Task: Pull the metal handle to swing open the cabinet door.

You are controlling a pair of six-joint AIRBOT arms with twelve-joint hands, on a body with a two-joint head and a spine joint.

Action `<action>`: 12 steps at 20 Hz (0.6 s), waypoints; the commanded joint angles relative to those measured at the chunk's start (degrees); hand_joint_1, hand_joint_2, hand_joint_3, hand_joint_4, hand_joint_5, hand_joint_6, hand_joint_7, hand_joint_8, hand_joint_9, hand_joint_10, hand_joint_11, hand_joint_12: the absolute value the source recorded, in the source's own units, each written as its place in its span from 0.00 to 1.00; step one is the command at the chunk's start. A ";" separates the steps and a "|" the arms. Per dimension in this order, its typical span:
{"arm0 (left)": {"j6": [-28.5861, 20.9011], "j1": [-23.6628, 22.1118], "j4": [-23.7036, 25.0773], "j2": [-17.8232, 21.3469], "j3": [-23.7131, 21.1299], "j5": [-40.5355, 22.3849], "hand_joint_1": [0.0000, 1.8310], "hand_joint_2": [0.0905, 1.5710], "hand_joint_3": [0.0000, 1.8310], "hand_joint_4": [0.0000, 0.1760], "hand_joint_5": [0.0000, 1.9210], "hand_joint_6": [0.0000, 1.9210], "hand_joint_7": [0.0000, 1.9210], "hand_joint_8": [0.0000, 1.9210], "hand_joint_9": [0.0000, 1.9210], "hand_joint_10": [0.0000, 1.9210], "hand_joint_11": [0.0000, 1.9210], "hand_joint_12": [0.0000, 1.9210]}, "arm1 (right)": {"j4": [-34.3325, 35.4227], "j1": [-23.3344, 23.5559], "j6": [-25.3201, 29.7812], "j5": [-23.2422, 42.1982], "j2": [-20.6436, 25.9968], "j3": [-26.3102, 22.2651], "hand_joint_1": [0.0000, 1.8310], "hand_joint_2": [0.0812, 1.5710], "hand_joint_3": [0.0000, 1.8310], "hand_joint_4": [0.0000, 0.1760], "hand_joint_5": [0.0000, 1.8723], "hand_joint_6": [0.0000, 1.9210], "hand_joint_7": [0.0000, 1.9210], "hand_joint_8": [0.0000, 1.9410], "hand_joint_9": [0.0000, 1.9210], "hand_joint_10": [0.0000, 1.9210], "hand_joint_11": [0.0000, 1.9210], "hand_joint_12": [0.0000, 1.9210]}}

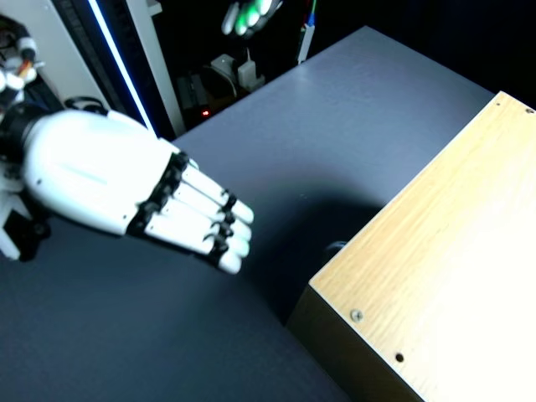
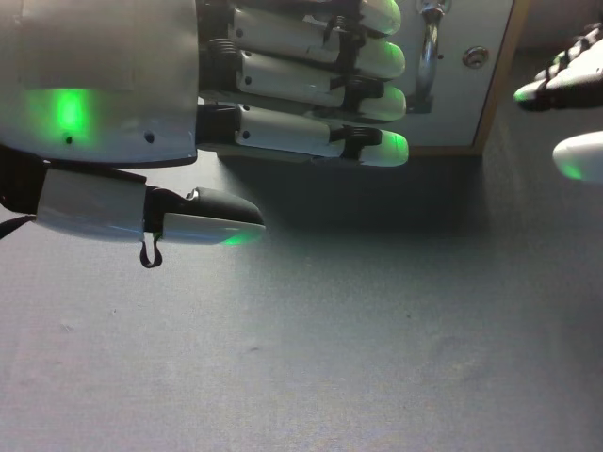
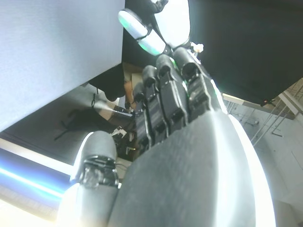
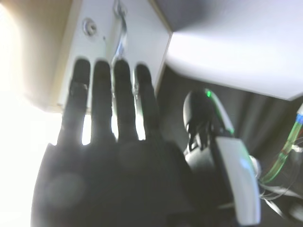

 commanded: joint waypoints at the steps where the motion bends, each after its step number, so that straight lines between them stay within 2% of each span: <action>1: 0.52 -0.49 -5.50 0.38 0.08 -1.50 0.00 1.00 0.03 0.00 0.18 0.00 0.19 0.00 0.16 0.00 0.00 0.31 | 0.04 0.51 0.18 -0.62 0.41 -0.21 0.00 1.00 0.02 0.00 0.16 0.00 0.14 0.00 0.10 0.00 0.00 0.22; 4: 0.52 -0.49 -5.50 0.38 0.08 -1.50 0.00 1.00 0.05 0.00 0.17 0.00 0.19 0.00 0.16 0.00 0.00 0.31 | 2.35 0.51 0.14 -2.47 0.20 -0.46 0.00 1.00 0.03 0.00 0.17 0.00 0.14 0.00 0.10 0.00 0.00 0.23; 8: 0.52 -0.49 -5.50 0.38 0.08 -1.50 0.00 1.00 0.05 0.00 0.18 0.00 0.20 0.00 0.17 0.00 0.00 0.37 | 3.02 0.92 0.05 -3.35 -0.92 -0.85 0.00 1.00 0.02 0.00 0.17 0.00 0.14 0.00 0.11 0.00 0.00 0.25; 12: 0.52 -0.49 -5.50 0.38 0.08 -1.50 0.00 1.00 0.03 0.00 0.17 0.00 0.19 0.00 0.16 0.00 0.00 0.32 | 7.38 1.65 0.06 -4.90 -1.43 -1.24 0.00 1.00 0.03 0.00 0.17 0.00 0.14 0.00 0.11 0.00 0.00 0.24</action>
